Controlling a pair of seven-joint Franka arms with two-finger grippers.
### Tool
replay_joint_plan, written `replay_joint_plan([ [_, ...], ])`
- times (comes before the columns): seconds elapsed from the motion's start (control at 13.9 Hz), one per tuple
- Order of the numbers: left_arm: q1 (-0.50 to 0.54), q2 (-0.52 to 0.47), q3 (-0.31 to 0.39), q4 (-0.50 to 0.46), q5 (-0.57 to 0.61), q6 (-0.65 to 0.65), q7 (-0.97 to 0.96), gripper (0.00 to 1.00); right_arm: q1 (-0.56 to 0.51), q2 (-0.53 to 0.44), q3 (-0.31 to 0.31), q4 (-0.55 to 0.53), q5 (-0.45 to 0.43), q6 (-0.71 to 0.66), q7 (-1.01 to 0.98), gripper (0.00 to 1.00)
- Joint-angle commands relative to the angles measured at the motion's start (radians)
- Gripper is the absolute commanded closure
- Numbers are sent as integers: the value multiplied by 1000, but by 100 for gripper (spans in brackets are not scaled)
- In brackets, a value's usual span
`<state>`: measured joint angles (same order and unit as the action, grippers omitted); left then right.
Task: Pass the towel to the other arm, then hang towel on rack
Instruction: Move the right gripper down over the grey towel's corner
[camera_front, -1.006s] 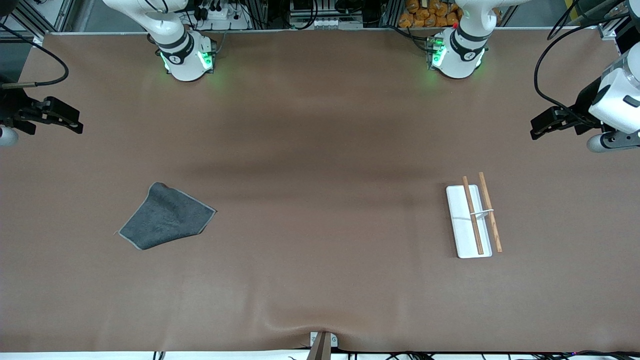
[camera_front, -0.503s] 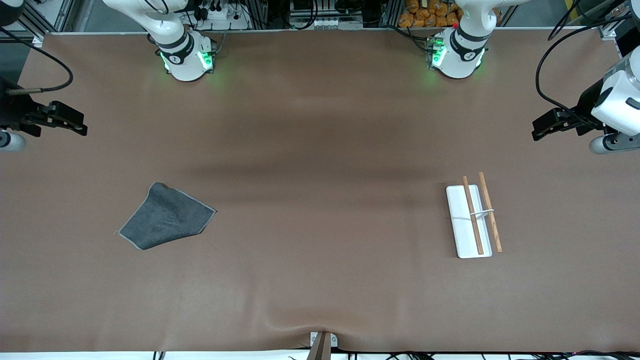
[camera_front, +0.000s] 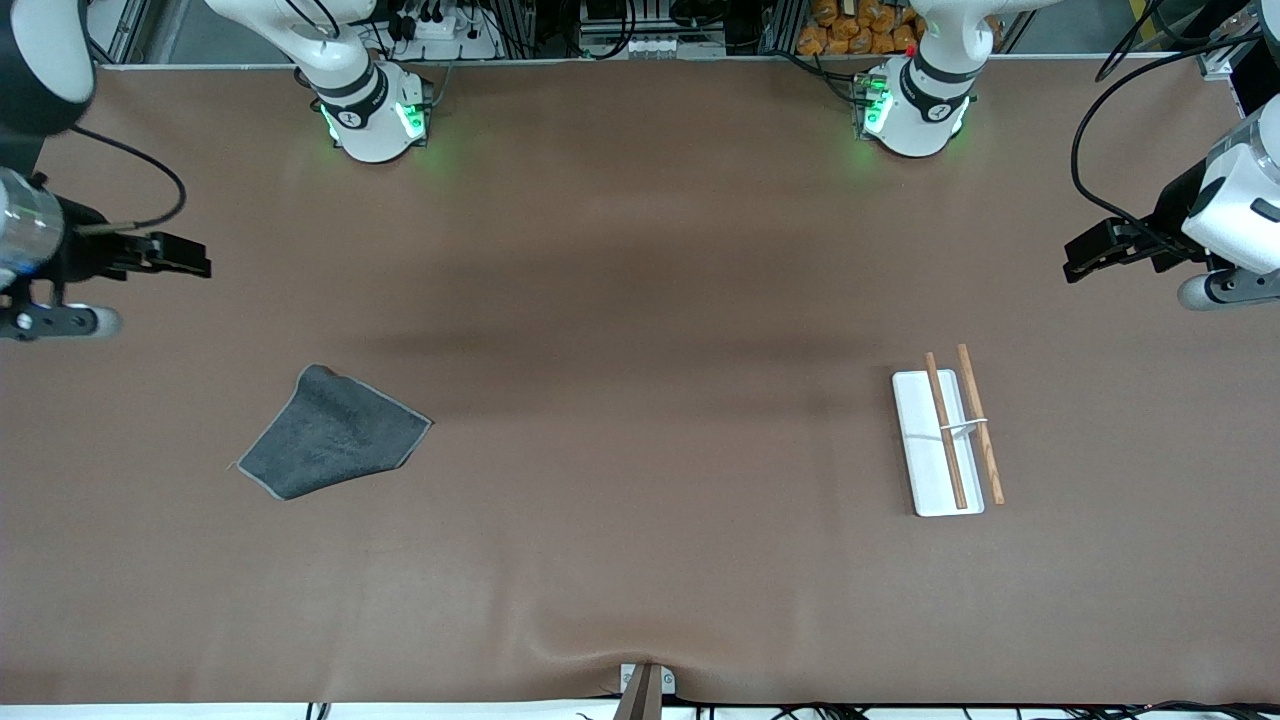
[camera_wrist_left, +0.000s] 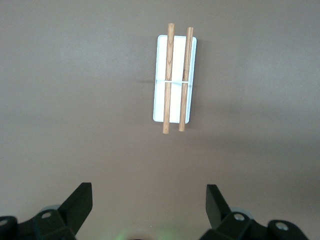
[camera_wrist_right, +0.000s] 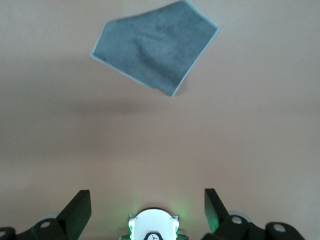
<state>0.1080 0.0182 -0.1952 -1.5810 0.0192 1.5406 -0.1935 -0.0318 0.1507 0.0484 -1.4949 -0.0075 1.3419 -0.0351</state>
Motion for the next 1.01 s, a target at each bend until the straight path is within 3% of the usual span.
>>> replay_joint_plan([
  [0.0,6,5,-1,16,-15,-13,12,0,-25,26,8,-14,52,25,-49,0],
  [0.36,6,5,-1,16,-22,-16,14,0,-45,87,8,-138,52,210,-219,0],
  [0.58,9,6,-1,16,-42,-19,16,0,-45,86,8,-252,52,336,-258,0],
  [0.79,9,6,-1,16,-42,-19,14,0,-62,84,8,-372,53,506,-428,0],
  [0.93,9,6,-1,15,-42,-19,14,0,-60,92,8,-401,52,536,-445,0],
])
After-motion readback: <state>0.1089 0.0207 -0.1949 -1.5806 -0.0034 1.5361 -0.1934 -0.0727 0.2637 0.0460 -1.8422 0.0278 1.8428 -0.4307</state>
